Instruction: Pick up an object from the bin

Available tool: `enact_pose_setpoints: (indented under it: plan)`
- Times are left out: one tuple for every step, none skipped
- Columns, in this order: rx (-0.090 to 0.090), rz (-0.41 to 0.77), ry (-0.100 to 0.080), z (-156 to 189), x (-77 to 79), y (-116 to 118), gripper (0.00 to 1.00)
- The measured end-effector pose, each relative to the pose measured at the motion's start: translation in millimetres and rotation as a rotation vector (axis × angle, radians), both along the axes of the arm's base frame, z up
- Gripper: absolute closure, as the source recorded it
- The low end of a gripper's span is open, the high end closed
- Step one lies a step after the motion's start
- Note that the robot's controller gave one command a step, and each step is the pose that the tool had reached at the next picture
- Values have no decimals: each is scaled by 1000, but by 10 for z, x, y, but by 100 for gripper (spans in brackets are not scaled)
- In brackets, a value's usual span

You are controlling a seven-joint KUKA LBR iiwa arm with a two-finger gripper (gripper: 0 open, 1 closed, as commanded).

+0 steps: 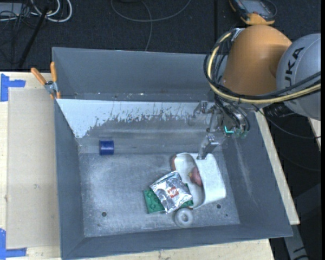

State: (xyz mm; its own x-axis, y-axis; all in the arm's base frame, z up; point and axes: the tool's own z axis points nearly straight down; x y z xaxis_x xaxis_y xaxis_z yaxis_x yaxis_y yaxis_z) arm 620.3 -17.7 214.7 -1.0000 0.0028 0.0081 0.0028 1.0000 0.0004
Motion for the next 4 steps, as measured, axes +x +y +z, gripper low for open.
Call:
enact_pose_setpoints:
  plan:
    - [-5, 536, -16, -1367, -585, 191, 0]
    - [2, 555, -7, -1138, -1150, 84, 0]
    - [3, 807, -11, -1148, -1426, 211, 0]
    - [-10, 1013, -25, -1377, -1413, 342, 0]
